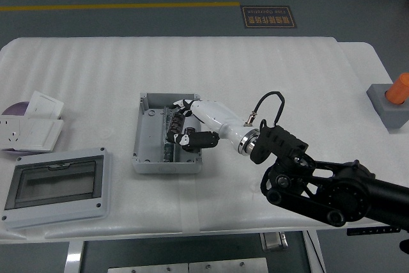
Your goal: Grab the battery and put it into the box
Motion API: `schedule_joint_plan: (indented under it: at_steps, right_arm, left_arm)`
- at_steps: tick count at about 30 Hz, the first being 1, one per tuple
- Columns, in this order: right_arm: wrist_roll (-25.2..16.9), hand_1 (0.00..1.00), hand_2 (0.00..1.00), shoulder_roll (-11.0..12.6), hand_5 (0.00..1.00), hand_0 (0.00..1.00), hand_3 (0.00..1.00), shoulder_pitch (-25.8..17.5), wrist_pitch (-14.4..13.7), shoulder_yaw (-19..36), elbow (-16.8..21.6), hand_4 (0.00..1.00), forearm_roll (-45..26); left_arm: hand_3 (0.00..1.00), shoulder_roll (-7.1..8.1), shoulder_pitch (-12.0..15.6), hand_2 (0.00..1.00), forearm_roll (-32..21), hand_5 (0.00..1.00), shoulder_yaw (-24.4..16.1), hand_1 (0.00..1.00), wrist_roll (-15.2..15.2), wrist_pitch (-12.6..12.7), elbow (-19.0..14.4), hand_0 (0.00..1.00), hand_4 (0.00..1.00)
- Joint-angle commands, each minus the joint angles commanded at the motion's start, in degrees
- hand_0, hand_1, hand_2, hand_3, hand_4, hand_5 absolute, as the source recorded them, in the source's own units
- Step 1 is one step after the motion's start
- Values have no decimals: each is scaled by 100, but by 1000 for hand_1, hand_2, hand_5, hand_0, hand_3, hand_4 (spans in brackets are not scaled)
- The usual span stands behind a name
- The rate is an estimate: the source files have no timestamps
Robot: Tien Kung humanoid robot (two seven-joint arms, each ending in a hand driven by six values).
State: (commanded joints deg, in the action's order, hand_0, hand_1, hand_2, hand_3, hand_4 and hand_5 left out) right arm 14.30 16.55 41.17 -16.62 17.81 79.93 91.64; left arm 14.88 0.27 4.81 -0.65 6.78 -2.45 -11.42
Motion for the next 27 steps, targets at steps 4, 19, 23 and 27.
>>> schedule_joint_plan:
  at_steps: [4,19,23,27]
  right_arm:
    - [13,998,998,-23,322,998,998,15,49,-51,-83,808,-3]
    - [60,998,998,390,353,998,998,-578,16,1214,-286,820,391]
    - [31,998,998,627,375,998,998,-878,-39,1784,-503,818,514]
    - [-76,998,998,786,390,998,998,-1197,-158,2314,-717,813,512]
  left_arm:
    - [557,2,0,517,6,393,-7,642,-2,8,-4,619,610]
    - [556,-14,16,516,-101,393,59,642,-28,21,-2,619,609]
    - [556,-26,39,516,-125,388,63,642,-30,17,-1,620,606]
    - [555,-31,49,515,-144,373,64,642,-34,17,0,620,604]
